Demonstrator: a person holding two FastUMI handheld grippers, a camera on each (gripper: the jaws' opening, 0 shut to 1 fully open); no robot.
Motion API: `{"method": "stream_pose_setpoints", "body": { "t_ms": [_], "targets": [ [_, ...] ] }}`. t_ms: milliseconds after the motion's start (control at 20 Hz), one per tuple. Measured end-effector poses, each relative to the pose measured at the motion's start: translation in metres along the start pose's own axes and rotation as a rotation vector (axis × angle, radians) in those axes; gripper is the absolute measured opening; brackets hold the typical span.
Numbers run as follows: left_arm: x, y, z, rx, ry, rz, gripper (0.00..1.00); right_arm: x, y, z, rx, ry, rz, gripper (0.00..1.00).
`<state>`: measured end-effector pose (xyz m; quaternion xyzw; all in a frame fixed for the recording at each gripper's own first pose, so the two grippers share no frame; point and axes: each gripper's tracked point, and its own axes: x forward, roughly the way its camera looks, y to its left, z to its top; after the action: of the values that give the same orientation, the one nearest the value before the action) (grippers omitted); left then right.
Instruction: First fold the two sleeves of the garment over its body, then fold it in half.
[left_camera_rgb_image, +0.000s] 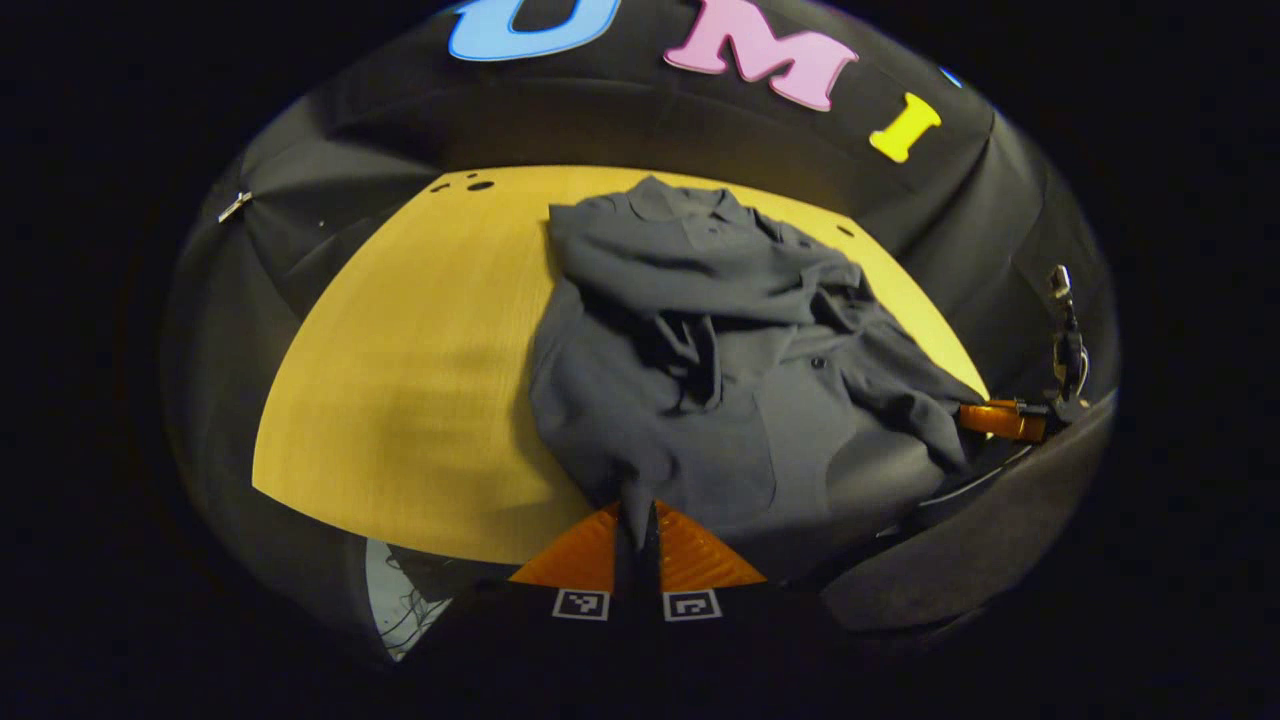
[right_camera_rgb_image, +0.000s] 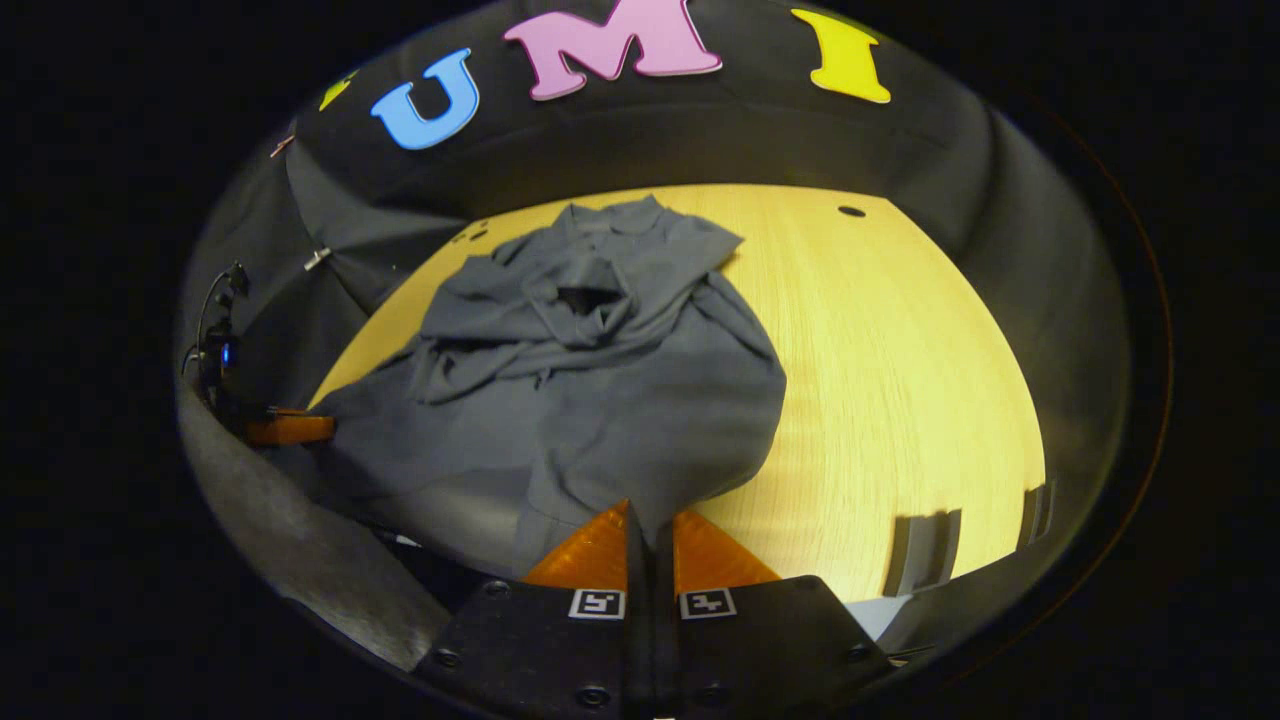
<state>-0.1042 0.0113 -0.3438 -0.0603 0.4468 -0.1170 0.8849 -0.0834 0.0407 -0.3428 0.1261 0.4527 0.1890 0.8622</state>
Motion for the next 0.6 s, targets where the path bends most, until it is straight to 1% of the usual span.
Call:
{"method": "stream_pose_setpoints", "body": {
  "t_ms": [50, 100, 250, 350, 500, 550, 600],
  "targets": [
    [-0.003, 0.001, 0.014, -0.005, -0.026, 0.002, 0.02, -0.005, 0.001, 0.018, 0.003, -0.03, 0.006, 0.05],
    [-0.006, 0.003, 0.029, -0.004, -0.053, 0.001, 0.05, -0.007, 0.0, 0.035, 0.004, -0.063, 0.008, 0.05],
    [-0.014, 0.004, 0.074, 0.0, -0.136, 0.002, 0.06, -0.009, 0.004, 0.084, 0.009, -0.152, 0.019, 0.05],
    [-0.02, 0.001, 0.102, -0.001, -0.202, -0.002, 0.06, -0.011, 0.007, 0.113, 0.012, -0.203, 0.02, 0.05],
    [-0.017, -0.002, 0.142, 0.01, -0.278, -0.002, 0.06, -0.005, 0.007, 0.145, 0.027, -0.261, 0.019, 0.05],
    [-0.014, -0.001, 0.154, 0.011, -0.292, -0.003, 0.05, -0.001, 0.006, 0.157, 0.035, -0.282, 0.017, 0.05],
    [-0.011, 0.002, 0.165, 0.007, -0.308, 0.0, 0.02, 0.003, 0.004, 0.17, 0.043, -0.302, 0.017, 0.05]
  ]
}}
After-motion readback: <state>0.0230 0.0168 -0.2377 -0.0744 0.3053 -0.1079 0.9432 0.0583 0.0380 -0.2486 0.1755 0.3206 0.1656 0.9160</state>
